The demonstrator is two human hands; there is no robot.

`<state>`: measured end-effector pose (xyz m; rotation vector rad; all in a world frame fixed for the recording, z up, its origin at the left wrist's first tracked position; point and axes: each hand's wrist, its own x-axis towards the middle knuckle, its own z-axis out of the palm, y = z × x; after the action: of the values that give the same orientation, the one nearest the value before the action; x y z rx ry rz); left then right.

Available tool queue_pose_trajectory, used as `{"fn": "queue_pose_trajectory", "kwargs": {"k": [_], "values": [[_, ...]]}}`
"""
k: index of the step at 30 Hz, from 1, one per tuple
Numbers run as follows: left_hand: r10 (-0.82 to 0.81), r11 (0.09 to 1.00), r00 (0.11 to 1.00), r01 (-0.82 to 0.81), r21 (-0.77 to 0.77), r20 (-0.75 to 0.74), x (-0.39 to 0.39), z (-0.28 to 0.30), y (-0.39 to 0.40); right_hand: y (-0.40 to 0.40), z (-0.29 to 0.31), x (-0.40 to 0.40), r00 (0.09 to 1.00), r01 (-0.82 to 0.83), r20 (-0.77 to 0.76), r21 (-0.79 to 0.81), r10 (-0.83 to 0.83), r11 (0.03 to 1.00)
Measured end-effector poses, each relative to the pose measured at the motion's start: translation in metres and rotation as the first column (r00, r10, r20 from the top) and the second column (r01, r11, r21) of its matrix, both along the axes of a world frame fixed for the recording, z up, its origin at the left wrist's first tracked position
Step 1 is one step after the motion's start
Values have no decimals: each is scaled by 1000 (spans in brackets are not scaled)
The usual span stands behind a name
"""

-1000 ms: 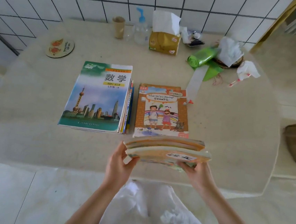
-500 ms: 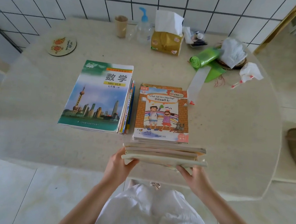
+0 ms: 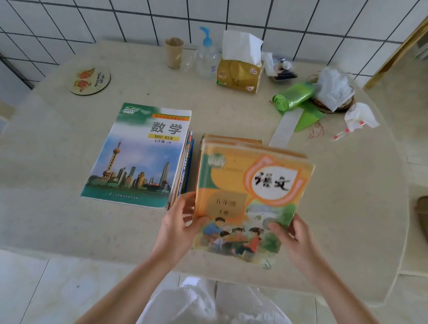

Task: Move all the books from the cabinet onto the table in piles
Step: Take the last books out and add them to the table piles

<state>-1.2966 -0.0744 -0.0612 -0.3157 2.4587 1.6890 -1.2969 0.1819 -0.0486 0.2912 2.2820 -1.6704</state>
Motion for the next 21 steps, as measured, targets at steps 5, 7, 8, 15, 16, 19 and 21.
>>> {"fn": "queue_pose_trajectory", "kwargs": {"k": [5, 7, 8, 15, 16, 19, 21], "values": [[1, 1000, 995, 0, -9, 104, -45, 30, 26, -4, 17, -53, 997, 56, 47, 72, -60, 996], [72, 996, 980, -61, -61, 184, -64, 30, 31, -8, 18, -72, 991, 37, 124, 109, -50, 993], [98, 993, 971, -80, -88, 219, -73, 28, 32, -11, 16, -81, 988, 20, 149, 118, -37, 993], [203, 960, 922, -121, -253, 330, -109, 11, 35, -35, 8, -118, 965, -23, 262, 103, -5, 994], [200, 959, 917, -111, -261, 346, -111, 10, 36, -37, 9, -121, 962, -39, 275, 117, 5, 992], [200, 957, 899, -94, -275, 389, -112, 9, 40, -37, 7, -125, 941, -65, 338, 153, 9, 986], [218, 951, 889, -100, -293, 403, -113, 8, 41, -33, 5, -127, 923, -42, 383, 173, -28, 984]]}}
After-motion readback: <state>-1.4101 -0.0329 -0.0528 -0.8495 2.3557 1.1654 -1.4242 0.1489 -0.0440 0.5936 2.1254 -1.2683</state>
